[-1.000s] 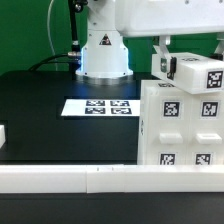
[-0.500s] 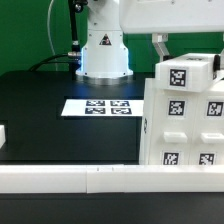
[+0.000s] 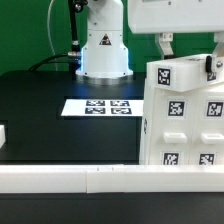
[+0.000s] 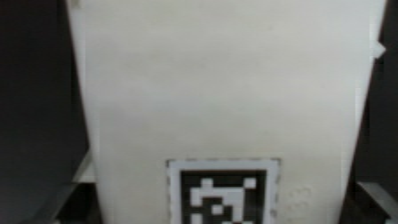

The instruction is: Assemble cabinet

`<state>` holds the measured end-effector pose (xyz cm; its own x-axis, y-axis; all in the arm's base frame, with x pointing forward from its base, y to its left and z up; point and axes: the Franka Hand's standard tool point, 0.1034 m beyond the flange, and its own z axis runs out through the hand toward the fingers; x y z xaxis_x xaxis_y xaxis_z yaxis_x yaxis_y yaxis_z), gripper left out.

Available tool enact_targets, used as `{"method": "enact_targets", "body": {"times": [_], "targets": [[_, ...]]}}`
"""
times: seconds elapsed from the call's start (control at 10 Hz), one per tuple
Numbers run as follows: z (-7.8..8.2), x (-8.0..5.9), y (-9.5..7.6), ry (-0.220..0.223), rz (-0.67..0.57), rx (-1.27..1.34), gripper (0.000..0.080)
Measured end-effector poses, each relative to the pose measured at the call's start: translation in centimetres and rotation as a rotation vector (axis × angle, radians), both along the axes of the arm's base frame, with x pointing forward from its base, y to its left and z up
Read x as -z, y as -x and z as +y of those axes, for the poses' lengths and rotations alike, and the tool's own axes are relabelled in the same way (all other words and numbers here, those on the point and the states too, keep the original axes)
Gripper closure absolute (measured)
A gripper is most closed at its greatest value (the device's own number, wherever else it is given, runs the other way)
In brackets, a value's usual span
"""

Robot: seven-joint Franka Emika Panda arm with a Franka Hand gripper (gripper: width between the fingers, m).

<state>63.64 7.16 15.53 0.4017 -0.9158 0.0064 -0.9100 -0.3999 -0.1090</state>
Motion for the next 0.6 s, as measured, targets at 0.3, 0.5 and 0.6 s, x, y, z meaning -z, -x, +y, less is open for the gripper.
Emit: {"method": "enact_targets", "body": {"times": [0.3,0.5,0.6], "targets": [[-0.18,-0.09,-0.19,-0.082,0.012,0.438,0.0243],[-0.16,-0.17,-0.32,-0.111,0.016,0.585,0.0243],[-0.15,-0.15,-0.30,-0.109,0.016,0.573,0.0243]]}}
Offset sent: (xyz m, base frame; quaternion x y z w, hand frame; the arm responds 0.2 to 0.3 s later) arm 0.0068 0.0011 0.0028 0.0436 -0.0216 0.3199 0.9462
